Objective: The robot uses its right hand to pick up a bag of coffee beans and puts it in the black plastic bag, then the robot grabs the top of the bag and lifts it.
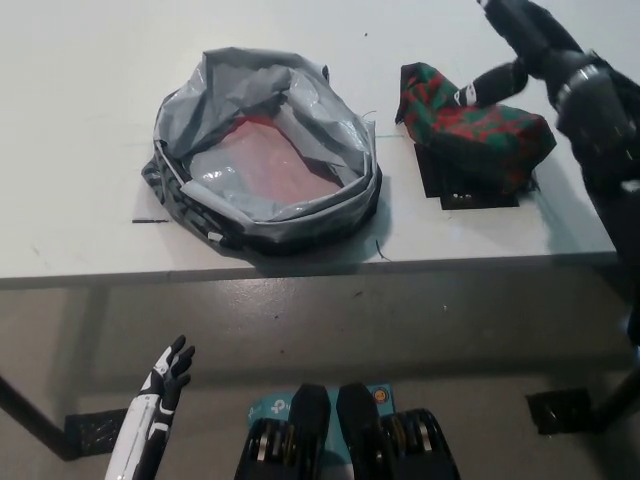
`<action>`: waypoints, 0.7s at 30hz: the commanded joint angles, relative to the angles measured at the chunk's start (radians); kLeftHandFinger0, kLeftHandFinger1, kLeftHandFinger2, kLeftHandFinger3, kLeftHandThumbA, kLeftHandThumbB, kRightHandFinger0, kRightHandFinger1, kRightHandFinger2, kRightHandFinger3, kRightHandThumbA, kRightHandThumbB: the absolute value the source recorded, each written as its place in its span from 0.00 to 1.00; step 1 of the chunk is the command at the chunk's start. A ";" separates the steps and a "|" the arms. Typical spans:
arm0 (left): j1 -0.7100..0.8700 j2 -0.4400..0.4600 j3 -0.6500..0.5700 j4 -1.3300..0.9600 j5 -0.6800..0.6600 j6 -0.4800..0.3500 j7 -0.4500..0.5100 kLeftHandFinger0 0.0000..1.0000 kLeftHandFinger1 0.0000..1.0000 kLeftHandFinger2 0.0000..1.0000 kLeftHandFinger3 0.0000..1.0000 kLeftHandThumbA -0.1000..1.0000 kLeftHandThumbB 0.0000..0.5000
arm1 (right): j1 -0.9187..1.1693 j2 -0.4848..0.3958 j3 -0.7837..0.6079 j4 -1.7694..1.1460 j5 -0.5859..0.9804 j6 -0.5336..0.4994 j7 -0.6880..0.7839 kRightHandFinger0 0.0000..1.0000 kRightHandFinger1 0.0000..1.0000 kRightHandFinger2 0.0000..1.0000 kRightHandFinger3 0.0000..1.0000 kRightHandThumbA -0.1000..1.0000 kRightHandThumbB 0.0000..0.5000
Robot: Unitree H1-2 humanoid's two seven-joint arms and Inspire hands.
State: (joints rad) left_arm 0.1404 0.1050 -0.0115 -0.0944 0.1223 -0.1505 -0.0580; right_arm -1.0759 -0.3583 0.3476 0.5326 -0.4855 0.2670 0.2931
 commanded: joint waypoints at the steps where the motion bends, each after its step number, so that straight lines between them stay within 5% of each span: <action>1: -0.009 0.005 0.003 -0.017 0.052 -0.105 0.042 1.00 1.00 1.00 1.00 1.00 0.46 | -0.223 0.029 0.070 0.241 -0.075 0.115 0.077 1.00 1.00 1.00 1.00 0.96 1.00; 21: -0.021 0.006 -0.004 -0.016 0.055 -0.108 0.032 1.00 1.00 1.00 1.00 1.00 0.47 | -0.305 0.126 0.109 0.571 -0.007 0.117 0.192 1.00 1.00 1.00 1.00 1.00 1.00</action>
State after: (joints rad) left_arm 0.1323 0.1052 -0.0119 -0.0945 0.1735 -0.2141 -0.0371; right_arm -1.3220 -0.2211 0.4628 1.0909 -0.5057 0.3814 0.4440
